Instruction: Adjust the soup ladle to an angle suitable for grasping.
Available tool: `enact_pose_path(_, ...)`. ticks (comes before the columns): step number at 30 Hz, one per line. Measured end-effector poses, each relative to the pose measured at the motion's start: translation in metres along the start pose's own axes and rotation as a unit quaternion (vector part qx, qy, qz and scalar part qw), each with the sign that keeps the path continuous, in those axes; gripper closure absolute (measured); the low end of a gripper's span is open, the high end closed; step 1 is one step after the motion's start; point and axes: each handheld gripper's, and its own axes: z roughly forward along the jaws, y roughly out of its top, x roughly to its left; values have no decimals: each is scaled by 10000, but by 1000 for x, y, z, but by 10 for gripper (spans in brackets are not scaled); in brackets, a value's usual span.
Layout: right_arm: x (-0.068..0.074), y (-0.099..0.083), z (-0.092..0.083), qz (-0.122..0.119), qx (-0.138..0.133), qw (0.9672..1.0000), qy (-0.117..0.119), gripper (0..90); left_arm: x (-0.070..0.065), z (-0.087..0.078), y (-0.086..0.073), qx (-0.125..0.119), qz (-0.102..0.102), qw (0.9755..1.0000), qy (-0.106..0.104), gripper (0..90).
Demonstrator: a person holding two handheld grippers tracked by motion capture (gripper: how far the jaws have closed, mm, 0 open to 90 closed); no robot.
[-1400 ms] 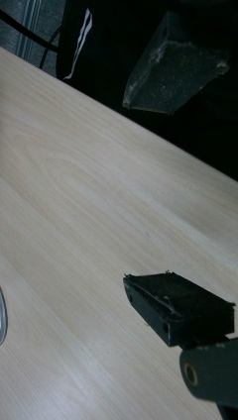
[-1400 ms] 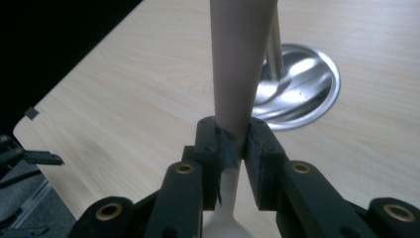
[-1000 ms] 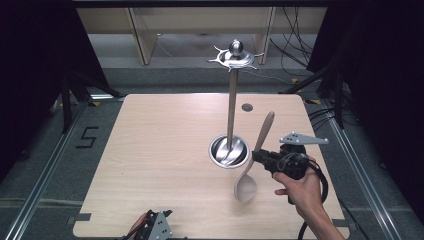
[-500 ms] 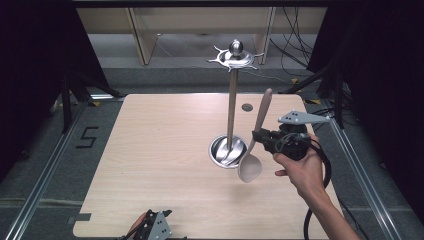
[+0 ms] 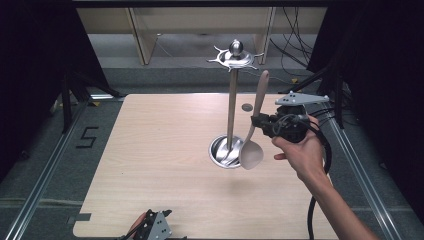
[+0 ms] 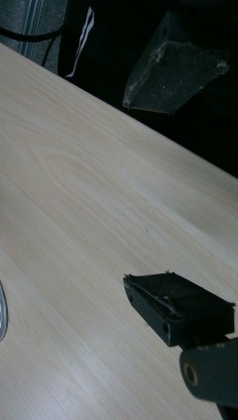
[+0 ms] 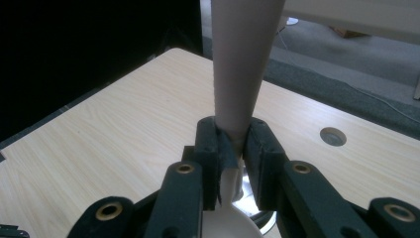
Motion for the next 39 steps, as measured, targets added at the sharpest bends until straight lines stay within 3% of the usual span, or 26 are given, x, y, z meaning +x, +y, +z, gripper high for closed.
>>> enact_pose_path(1,-2,1,2,-143,-44,9999,-32,777,-1,1,0,-62,-60,10000,-28,151)
enact_pose_path(2,0,2,3,44,1,10000,16,777,-1,0,0,-27,-38,10000,-21,151)
enact_pose_path(4,-3,4,5,-54,26,10000,-11,777,0,0,0,0,3,10000,-2,151)
enact_pose_path(6,-2,5,6,77,84,9999,-3,777,0,-1,0,-1,21,10000,9,151)
enact_pose_path(10,-4,8,9,9,94,10000,15,777,-1,0,0,-43,-49,10000,-33,151)
enact_pose_path(12,-5,10,10,0,79,10000,37,777,0,0,0,3,8,10000,-3,151)
enact_pose_path(13,-3,11,9,113,132,9998,22,777,-1,0,0,-11,7,10000,4,151)
enact_pose_path(14,-5,12,10,18,112,9999,29,777,0,-1,1,44,94,9999,15,151)
enact_pose_path(19,-6,14,13,138,233,9996,50,776,0,0,0,49,82,10000,4,151)
enact_pose_path(21,-8,14,14,-8,218,9998,3,777,0,0,0,49,82,10000,2,151)
enact_pose_path(24,-8,15,17,48,260,9996,52,776,0,-1,1,49,124,9999,38,151)
enact_pose_path(27,-7,16,20,72,312,9995,74,776,-1,0,0,3,52,10000,-39,151)
enact_pose_path(28,-8,17,21,-17,294,9995,82,777,-2,0,0,-29,6,10000,-31,151)
enact_pose_path(29,-7,17,22,74,323,9994,70,776,-2,0,0,-30,22,10000,-26,151)
enact_pose_path(31,-9,18,24,-85,243,9996,101,776,-1,-1,1,43,97,9999,13,151)
enact_pose_path(32,-7,18,24,52,282,9996,86,776,0,-1,1,46,114,9999,25,151)
enact_pose_path(39,-7,17,28,72,319,9994,94,776,-1,-1,1,40,116,9999,35,151)
